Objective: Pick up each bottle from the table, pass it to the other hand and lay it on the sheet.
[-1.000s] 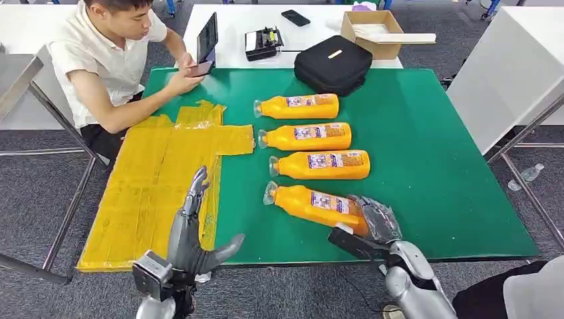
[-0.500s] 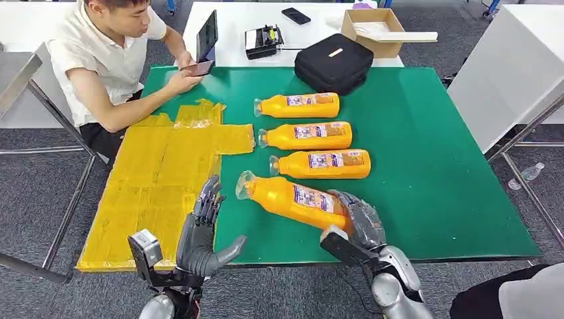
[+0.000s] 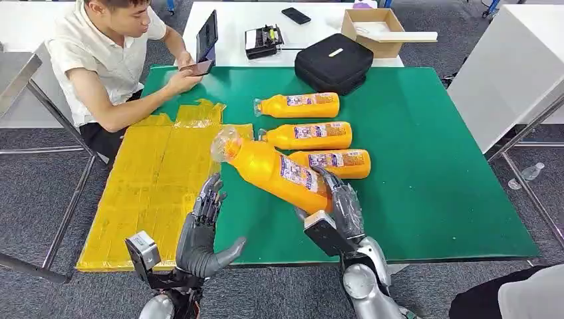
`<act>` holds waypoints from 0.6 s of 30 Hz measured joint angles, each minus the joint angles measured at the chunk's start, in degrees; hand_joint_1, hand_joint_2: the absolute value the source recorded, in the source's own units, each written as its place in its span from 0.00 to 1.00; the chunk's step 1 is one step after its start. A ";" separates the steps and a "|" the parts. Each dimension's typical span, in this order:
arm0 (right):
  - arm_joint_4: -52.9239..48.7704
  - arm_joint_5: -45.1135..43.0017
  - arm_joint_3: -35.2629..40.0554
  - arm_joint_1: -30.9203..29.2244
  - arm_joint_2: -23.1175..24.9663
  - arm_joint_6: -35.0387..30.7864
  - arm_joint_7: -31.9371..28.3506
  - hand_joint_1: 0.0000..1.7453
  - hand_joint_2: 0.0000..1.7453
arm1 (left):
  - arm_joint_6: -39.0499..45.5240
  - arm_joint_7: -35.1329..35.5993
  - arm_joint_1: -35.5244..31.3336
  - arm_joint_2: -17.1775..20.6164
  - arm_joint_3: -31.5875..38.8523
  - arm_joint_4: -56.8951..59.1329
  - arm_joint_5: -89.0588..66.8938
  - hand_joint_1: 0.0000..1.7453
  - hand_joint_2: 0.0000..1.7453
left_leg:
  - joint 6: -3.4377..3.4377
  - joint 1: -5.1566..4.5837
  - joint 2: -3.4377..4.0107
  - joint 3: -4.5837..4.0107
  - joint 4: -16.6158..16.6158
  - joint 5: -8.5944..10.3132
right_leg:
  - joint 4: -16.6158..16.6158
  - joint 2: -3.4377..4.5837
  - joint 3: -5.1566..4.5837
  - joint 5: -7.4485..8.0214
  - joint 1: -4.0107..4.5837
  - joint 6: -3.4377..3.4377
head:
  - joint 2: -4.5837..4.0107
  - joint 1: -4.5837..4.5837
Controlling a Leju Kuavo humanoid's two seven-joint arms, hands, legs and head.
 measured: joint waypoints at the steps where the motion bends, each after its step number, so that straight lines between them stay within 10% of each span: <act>1: 0.00 -0.09 0.00 0.00 0.38 0.53 -0.29 1.00 1.00 | -0.15 0.04 -0.01 0.00 -0.02 0.00 0.22 0.00 1.00 | 0.00 0.00 0.00 0.00 0.00 0.00 | 0.00 0.00 -0.01 0.00 0.00 0.00 | 0.00 0.00; 18: 6.49 1.99 9.60 -2.95 2.76 0.92 -3.35 1.00 1.00 | -4.18 2.27 -1.31 0.02 -1.09 1.51 12.92 0.00 1.00 | 0.00 0.00 0.01 -0.04 0.00 0.00 | 0.00 0.00 -0.06 0.00 0.00 0.00 | 0.00 0.00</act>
